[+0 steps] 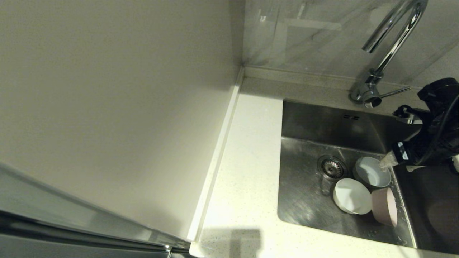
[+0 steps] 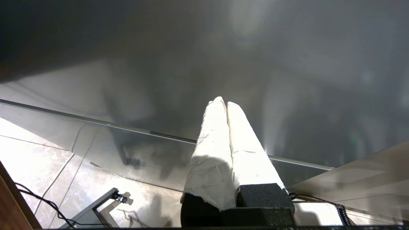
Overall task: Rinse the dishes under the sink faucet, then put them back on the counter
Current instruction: Put a bowl back to the table from the sink
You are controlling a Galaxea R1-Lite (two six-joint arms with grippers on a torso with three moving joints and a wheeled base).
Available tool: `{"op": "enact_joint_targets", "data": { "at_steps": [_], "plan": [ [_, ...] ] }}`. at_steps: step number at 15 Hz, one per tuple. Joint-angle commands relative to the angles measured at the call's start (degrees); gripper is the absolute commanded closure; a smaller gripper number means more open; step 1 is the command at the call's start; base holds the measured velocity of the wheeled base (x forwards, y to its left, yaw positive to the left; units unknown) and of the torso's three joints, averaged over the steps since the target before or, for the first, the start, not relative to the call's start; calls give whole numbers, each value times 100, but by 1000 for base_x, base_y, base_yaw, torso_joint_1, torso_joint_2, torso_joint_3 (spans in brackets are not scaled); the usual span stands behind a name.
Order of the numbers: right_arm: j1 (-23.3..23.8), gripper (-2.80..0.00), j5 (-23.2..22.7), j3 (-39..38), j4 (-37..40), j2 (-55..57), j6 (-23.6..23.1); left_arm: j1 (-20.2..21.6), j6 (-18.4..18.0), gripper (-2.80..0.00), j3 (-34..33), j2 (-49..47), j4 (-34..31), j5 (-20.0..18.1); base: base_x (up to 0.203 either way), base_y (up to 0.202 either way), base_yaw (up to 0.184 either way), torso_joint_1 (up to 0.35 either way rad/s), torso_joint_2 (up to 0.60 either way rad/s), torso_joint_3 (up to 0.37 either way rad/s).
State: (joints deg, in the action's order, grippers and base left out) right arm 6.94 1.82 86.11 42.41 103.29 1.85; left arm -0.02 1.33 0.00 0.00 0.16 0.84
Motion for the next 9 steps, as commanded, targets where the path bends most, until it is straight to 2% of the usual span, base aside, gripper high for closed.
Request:
{"op": "enact_joint_targets", "data": {
  "at_steps": [1, 3, 6, 9],
  "plan": [
    [-184, -280, 234, 276, 8, 503, 794, -5, 8, 0, 0, 18, 2, 4, 0, 0, 0, 0, 0, 0],
    [-191, -280, 383, 276, -234, 728, 832, 2, 8, 0, 0, 18, 2, 4, 0, 0, 0, 0, 0, 0],
    [-185, -280, 733, -2, -1307, 1106, 791, 2, 6, 0, 0, 18, 2, 4, 0, 0, 0, 0, 0, 0],
    [-109, -280, 761, -20, -1730, 1321, 475, 1, 7, 0, 0, 25, 2, 4, 0, 0, 0, 0, 0, 0]
  ]
}}
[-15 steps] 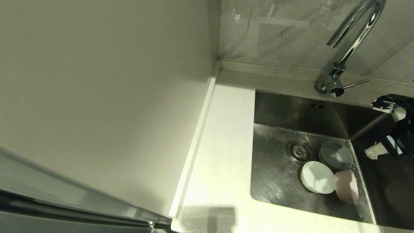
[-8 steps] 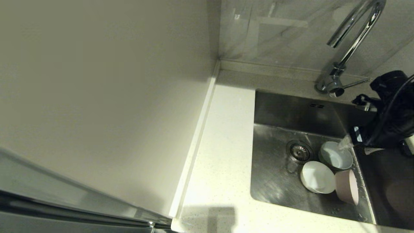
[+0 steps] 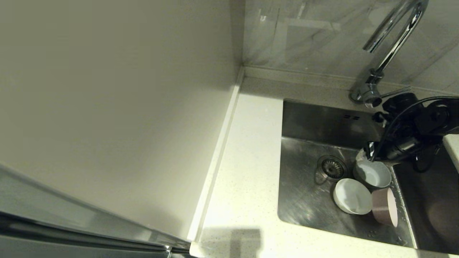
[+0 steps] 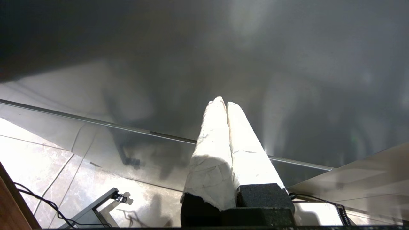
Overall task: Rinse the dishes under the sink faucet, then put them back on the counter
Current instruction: Put a bowl back to the table from the sink
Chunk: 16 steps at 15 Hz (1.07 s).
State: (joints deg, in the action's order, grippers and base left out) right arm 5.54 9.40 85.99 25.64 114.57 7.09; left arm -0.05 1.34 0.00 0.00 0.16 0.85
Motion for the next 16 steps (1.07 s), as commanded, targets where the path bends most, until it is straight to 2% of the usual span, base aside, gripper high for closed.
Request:
{"op": "enact_joint_targets", "data": {
  "at_steps": [1, 5, 10, 16],
  "plan": [
    [38, -280, 1, 4, -208, 295, -120, -2, 5, 0, 0, 18, 2, 3, 0, 0, 0, 0, 0, 0],
    [73, -280, 25, 94, -1016, 763, -574, 5, 7, 0, 0, 18, 2, 3, 0, 0, 0, 0, 0, 0],
    [142, -280, 347, 447, -1048, 1297, -578, 5, 7, 0, 0, 18, 2, 3, 0, 0, 0, 0, 0, 0],
    [232, -280, 479, 792, -1044, 1715, -564, 5, 1, 0, 0, 18, 2, 3, 0, 0, 0, 0, 0, 0]
  ]
}}
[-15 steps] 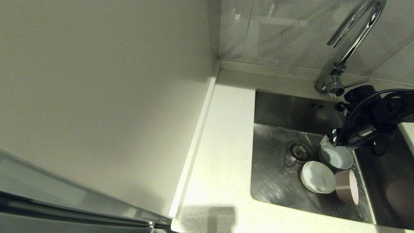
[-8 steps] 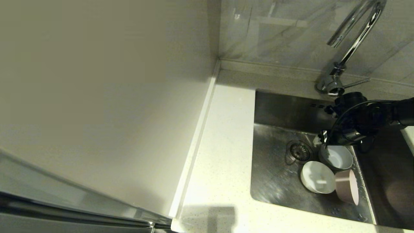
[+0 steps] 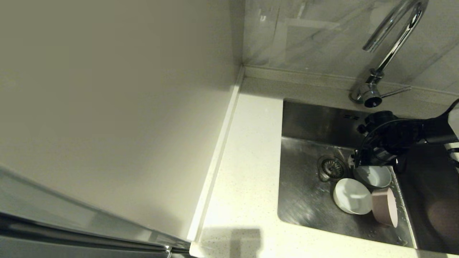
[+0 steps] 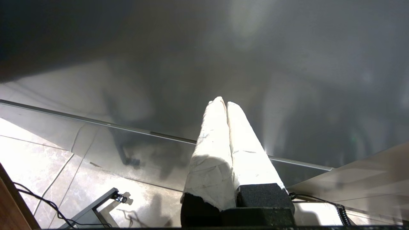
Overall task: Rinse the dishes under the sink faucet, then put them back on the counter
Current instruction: Put a bowl back to the table from the sink
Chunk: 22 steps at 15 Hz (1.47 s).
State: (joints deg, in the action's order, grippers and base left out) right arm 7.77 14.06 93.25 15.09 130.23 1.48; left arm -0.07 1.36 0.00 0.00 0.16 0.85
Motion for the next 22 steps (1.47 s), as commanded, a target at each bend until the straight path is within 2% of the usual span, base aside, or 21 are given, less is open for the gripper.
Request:
{"op": "enact_joint_targets", "data": {
  "at_steps": [1, 11, 12, 22],
  "plan": [
    [10, -280, 39, 158, 12, 234, 1, 7, -4, 0, 0, 18, 2, 3, 0, 0, 0, 0, 0, 0],
    [6, -280, 220, 396, 20, 644, 2, 0, 4, 0, 0, 18, 2, 8, 0, 0, 0, 0, 0, 0],
    [6, 0, 220, 405, 20, 644, 2, 6, 3, 0, 0, 18, 2, 3, 0, 0, 0, 0, 0, 0],
    [-21, 0, 229, 320, 46, 611, 2, 7, -4, 0, 0, 18, 2, 3, 0, 0, 0, 0, 0, 0]
  ]
}}
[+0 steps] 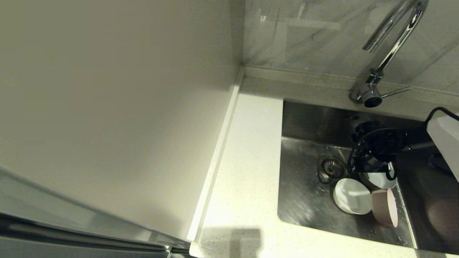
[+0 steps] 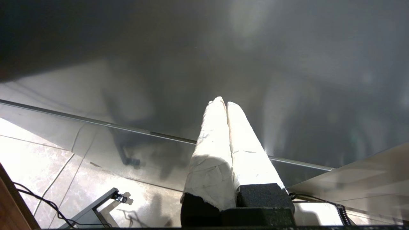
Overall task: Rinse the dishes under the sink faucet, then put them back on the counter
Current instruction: Put a bowl back to the table from the sink
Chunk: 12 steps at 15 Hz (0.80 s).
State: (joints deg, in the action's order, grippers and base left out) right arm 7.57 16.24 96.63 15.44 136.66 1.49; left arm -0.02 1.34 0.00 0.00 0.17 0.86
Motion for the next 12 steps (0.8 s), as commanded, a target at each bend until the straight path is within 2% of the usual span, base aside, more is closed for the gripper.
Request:
{"op": "enact_joint_targets", "data": {
  "at_steps": [1, 8, 12],
  "plan": [
    [-1, 0, 11, -31, 11, -51, 9, 2, 6, 0, 0, 18, 0, 2, 0, 0, 0, 0, 0, 0],
    [-1, 0, 128, -157, 1, -811, 151, 0, 3, 0, 0, 18, 0, 5, 0, 0, 0, 0, 0, 0],
    [1, 0, 97, -1233, -3, -1907, 209, -6, 7, 0, 0, 18, 0, 2, 0, 0, 0, 0, 0, 0]
  ]
}}
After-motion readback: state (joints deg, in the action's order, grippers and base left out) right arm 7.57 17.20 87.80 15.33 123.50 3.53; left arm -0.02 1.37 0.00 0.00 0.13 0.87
